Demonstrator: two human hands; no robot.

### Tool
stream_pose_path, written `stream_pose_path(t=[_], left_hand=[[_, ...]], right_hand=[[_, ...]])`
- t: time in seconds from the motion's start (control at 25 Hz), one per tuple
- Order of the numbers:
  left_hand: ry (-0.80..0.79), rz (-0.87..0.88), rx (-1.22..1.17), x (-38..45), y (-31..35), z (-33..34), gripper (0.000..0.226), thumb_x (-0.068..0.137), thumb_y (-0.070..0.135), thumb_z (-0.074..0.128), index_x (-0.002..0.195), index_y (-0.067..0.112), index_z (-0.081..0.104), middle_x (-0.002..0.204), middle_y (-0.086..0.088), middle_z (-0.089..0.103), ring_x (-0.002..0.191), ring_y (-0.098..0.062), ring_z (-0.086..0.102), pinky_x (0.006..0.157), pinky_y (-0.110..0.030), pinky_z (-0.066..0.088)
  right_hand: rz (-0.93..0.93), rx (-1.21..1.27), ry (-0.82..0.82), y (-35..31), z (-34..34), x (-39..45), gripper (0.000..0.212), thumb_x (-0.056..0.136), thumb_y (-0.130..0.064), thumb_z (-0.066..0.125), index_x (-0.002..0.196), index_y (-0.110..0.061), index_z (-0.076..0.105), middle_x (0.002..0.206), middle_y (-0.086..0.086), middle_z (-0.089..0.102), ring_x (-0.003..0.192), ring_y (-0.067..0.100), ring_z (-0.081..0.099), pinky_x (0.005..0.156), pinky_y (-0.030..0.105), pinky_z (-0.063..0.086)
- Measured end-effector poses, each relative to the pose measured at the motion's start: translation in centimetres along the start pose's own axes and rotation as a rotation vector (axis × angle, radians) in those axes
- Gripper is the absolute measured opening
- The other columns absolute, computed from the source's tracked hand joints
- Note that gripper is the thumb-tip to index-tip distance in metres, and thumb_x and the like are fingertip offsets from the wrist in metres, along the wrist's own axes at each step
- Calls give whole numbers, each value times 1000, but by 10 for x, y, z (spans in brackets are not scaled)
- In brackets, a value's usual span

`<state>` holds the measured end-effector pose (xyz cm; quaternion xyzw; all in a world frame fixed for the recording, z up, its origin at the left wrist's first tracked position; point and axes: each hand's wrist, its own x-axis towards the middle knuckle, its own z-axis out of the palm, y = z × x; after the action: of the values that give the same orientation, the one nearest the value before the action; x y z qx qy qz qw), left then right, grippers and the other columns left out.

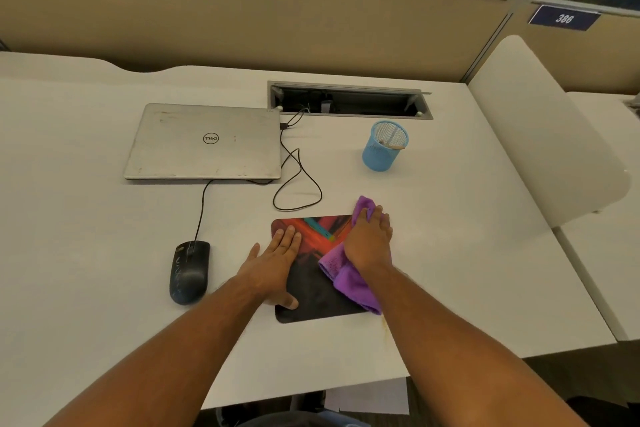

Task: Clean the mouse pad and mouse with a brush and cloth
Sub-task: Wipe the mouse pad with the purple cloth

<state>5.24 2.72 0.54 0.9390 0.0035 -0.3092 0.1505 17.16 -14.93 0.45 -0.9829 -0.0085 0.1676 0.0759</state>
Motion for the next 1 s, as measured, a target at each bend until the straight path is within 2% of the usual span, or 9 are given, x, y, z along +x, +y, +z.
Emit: stream_pose_path(t=[0.12,0.2,0.28,0.32,0.48,0.64,0.72,0.88,1.0], left_hand=[[-2,5,7,1,-1,1,135,74,56,78,152,22,-27,159,2,-32,148,-19,-25,120,-53,-3],[-5,11,14,3,-3,2,135,74,57,77,152,21,-28,159,2,-33,147,-19,-26,119,-53,-3],[1,12,21,3,-3,3,135,75,57,77,151,21,-28,159,1,-33,147,-19,-27,119,-53,-3],[1,11,23,4,-3,3,135,75,57,77,151,21,-28,159,1,-34,147,-19,-27,119,-53,-3],[-13,6,13,5,-4,4,136,75,58,77,151,22,-29,159,2,-34,147,-19,-25,119,-53,-2],[-22,6,14,5,-4,4,136,74,59,77,151,23,-29,158,2,-35,147,-19,-26,119,-53,-2],[-22,9,17,5,-4,4,136,74,59,77,151,22,-30,158,2,-35,147,-19,-27,119,-53,-3],[-10,25,26,6,-7,4,135,75,59,76,151,21,-29,158,1,-34,146,-19,-27,119,-53,-3],[-17,23,30,5,-6,3,134,76,59,75,151,21,-30,158,0,-35,147,-20,-26,119,-52,-2]], right_hand=[[-87,-4,25,-8,15,-29,81,102,-18,48,162,-6,-6,170,22,-7,157,41,-3,128,50,2],[-208,-53,40,-10,45,-75,90,101,-26,52,160,-6,-13,167,24,-17,156,44,-10,125,53,-5],[-285,-99,17,-8,63,-109,95,102,-32,53,157,-11,-22,164,20,-28,154,41,-19,123,52,-10],[-298,-119,8,-2,64,-107,91,104,-31,50,157,-13,-21,165,18,-27,155,39,-18,125,51,-8],[-96,-114,26,17,25,-57,76,105,-24,43,163,-11,-4,170,21,-9,157,40,-4,128,49,2],[49,-56,-22,19,0,-26,77,105,-25,44,162,-5,-5,169,25,-8,156,44,-1,128,50,6],[33,-8,-9,12,4,-36,79,104,-24,45,162,-3,-5,168,27,-9,156,46,-2,128,52,4],[-159,-86,16,-5,61,-114,95,100,-32,55,159,-6,-15,164,27,-21,154,48,-13,125,56,-6],[-162,-91,-18,10,61,-111,84,105,-28,48,161,-11,-12,167,22,-18,156,42,-11,124,50,-7]])
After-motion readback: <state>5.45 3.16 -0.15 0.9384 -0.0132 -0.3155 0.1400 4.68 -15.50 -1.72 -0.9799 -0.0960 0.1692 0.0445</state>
